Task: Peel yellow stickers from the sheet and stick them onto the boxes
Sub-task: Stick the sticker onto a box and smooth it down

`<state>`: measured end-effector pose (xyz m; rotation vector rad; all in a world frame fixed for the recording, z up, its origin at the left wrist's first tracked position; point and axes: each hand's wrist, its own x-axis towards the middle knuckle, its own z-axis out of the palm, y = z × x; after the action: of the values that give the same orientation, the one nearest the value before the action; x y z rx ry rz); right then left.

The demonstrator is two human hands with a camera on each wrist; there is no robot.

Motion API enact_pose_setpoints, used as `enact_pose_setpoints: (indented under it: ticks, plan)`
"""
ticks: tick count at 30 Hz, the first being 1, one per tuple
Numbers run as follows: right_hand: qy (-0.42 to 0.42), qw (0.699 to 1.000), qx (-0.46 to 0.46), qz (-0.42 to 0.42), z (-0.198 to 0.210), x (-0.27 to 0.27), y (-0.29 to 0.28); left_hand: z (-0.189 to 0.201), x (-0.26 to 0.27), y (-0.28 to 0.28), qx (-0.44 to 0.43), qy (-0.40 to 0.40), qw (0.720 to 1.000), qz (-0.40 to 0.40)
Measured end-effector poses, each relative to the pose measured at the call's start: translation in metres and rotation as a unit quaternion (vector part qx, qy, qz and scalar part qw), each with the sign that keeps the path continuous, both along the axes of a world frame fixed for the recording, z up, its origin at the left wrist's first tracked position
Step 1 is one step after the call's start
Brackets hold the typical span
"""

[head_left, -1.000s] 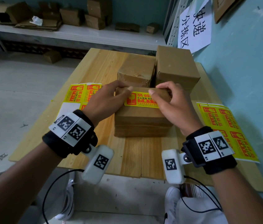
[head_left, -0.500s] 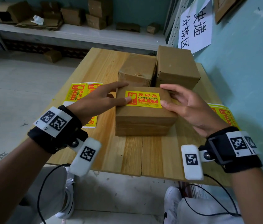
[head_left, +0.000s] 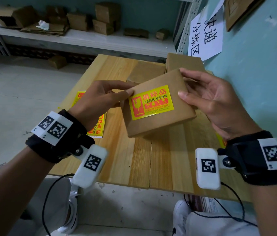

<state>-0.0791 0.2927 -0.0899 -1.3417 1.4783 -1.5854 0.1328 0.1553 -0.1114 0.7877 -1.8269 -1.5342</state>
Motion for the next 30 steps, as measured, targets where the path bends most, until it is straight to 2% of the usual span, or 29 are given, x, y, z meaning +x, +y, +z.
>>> enact_pose_setpoints:
  ticks: [5,12,16,20,24,28,30]
  plan:
    - [0.036,0.999,0.004,-0.014,0.000,0.007,-0.006,0.001,0.005,-0.002,0.009,-0.001,1.000,0.013]
    - [0.177,0.984,-0.002,-0.034,0.007,0.011,-0.012,0.008,0.012,-0.006,-0.025,-0.008,0.999,-0.030]
    - [0.180,0.983,-0.021,-0.027,0.007,0.016,-0.017,0.006,0.010,-0.006,-0.069,0.022,0.997,-0.006]
    - [0.164,0.984,-0.048,-0.051,0.001,0.019,-0.023,0.002,0.010,-0.013,-0.058,0.068,0.995,0.046]
    - [0.214,0.967,-0.073,-0.115,-0.004,0.031,-0.031,0.002,0.013,-0.021,-0.057,0.078,0.993,0.070]
    - [0.272,0.929,-0.105,-0.227,-0.005,0.050,-0.036,0.006,0.020,-0.034,-0.025,0.108,0.987,0.120]
    - [0.280,0.925,-0.125,-0.225,-0.003,0.061,-0.039,0.009,0.025,-0.041,0.000,0.128,0.980,0.151]
